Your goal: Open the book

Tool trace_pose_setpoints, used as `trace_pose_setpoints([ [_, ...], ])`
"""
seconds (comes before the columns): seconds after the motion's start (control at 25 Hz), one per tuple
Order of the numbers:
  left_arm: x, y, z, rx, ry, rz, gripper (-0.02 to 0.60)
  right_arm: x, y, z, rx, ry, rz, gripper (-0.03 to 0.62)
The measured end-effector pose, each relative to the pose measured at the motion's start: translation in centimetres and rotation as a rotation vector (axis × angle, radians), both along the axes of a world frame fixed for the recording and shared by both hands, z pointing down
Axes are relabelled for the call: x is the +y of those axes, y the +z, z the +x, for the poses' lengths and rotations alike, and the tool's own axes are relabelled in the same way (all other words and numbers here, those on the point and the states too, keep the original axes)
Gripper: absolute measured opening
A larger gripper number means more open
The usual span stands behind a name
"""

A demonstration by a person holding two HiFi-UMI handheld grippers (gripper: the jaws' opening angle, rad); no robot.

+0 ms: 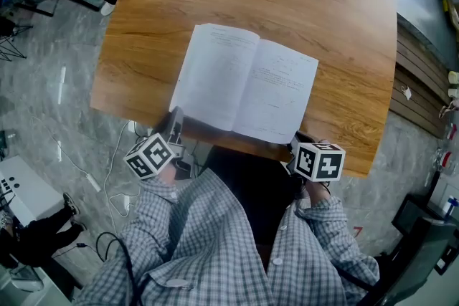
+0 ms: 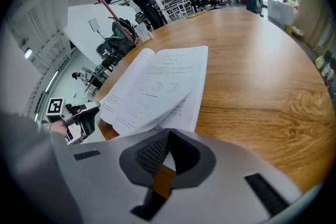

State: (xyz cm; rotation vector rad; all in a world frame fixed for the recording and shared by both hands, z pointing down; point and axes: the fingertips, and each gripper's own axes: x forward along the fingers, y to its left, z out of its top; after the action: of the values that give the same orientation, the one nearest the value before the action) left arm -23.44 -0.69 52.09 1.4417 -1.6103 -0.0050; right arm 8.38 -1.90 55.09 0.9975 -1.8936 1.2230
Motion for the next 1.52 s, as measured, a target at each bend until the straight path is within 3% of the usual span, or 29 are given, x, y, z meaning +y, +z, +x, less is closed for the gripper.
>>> trace_pose_setpoints([
  [0.28, 1.2, 0.8, -0.5, -0.033, -0.014, -0.042, 0.049, -0.1, 0.1, 0.1, -0.002, 0.001, -0.002, 0.02],
  [0.44, 2.1, 0.3, -1.6, -0.15, -0.003, -0.067, 0.048, -0.1, -0.1, 0.0, -0.005, 0.0, -0.002, 0.02],
  [0.72, 1.3, -1.6, -0.9, -0.213, 0.033, 0.01, 0.025, -0.1, 0.0, 0.0, -0.016, -0.002, 0.004, 0.021],
  [0.84, 0.2, -2.8, 0.5, -0.233, 0.092, 0.066, 0.011, 0.1, -0.2, 0.1, -0.027, 0.012, 0.004, 0.021],
  [1.04, -1.1, -4.1, 3.9, -0.322, 0.26, 0.137, 0.01, 0.4, -0.7, 1.5, -0.023, 0.03, 0.02, 0.021],
  [1.24, -2.5, -4.9, 6.5, -0.281, 0.295, 0.184, 0.009, -0.8, -2.6, 3.5, -0.033, 0.105, 0.113, 0.021],
  [1.52, -4.6, -6.7, 10.4, -0.231, 0.372, 0.229, 0.009, -3.1, -6.4, 3.3, -0.119, 0.175, 0.281, 0.021],
])
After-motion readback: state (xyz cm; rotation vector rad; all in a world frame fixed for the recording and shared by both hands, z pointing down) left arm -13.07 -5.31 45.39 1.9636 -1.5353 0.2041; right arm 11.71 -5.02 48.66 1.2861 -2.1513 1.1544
